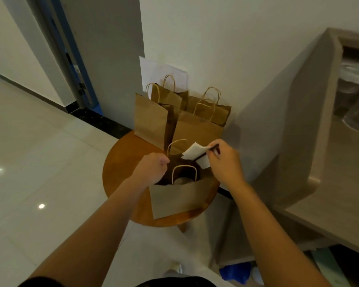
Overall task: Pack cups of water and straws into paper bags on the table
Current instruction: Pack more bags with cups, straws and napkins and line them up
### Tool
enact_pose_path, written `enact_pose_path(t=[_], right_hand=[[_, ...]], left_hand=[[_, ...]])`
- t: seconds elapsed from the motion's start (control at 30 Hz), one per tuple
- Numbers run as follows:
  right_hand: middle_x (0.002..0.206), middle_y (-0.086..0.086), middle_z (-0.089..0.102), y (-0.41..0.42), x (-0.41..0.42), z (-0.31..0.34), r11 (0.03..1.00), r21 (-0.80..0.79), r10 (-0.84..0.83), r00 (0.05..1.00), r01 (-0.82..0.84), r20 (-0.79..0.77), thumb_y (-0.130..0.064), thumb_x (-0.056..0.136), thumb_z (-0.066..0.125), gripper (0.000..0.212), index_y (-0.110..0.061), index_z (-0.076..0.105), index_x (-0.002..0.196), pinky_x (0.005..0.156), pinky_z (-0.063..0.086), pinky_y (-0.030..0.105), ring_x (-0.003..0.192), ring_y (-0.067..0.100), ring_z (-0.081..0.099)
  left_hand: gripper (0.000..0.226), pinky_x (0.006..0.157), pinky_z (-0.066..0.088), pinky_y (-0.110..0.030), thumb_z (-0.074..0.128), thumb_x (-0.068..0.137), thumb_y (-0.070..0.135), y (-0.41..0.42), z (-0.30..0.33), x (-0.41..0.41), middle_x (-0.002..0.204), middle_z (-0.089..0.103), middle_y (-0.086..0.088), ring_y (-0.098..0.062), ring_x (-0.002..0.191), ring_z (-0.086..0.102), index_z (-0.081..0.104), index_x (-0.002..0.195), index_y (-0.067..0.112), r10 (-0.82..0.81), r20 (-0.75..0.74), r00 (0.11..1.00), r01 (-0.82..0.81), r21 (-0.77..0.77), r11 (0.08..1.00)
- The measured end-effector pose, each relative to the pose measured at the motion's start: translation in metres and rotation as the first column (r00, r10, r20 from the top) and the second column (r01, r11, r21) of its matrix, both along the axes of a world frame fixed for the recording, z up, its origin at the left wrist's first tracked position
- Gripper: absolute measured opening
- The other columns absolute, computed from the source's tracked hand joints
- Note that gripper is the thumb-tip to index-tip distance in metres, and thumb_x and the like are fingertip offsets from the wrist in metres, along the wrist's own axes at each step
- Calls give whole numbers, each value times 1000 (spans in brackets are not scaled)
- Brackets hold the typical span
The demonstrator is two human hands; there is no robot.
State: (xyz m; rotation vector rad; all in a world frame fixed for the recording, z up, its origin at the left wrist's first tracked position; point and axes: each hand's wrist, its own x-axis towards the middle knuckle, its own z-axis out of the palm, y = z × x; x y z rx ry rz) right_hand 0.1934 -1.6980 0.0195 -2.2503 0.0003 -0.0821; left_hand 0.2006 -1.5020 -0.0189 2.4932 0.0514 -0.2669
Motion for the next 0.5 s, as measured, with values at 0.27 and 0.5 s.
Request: enact_pose_path(t=[0.27, 0.5], right_hand=[[77, -8, 54, 23, 48, -40, 984, 11, 172, 950, -175, -259, -16, 91, 58, 10, -23, 58, 84, 54, 38, 15, 71, 8, 52], [62, 4, 47, 63, 69, -54, 961, 24, 248, 819, -275, -517, -12, 84, 68, 28, -10, 49, 64, 53, 36, 23, 60, 16, 47]], left_hand=[[27, 79, 45, -22, 46, 96, 15, 13, -17, 51, 110, 65, -1, -16, 97, 61, 64, 116, 18, -153, -47, 987, 155, 39, 987], [20, 71, 48, -23, 47, 94, 17, 25, -21, 79, 95, 66, 4, -12, 86, 60, 63, 90, 29, -214, -81, 973, 214, -13, 977]])
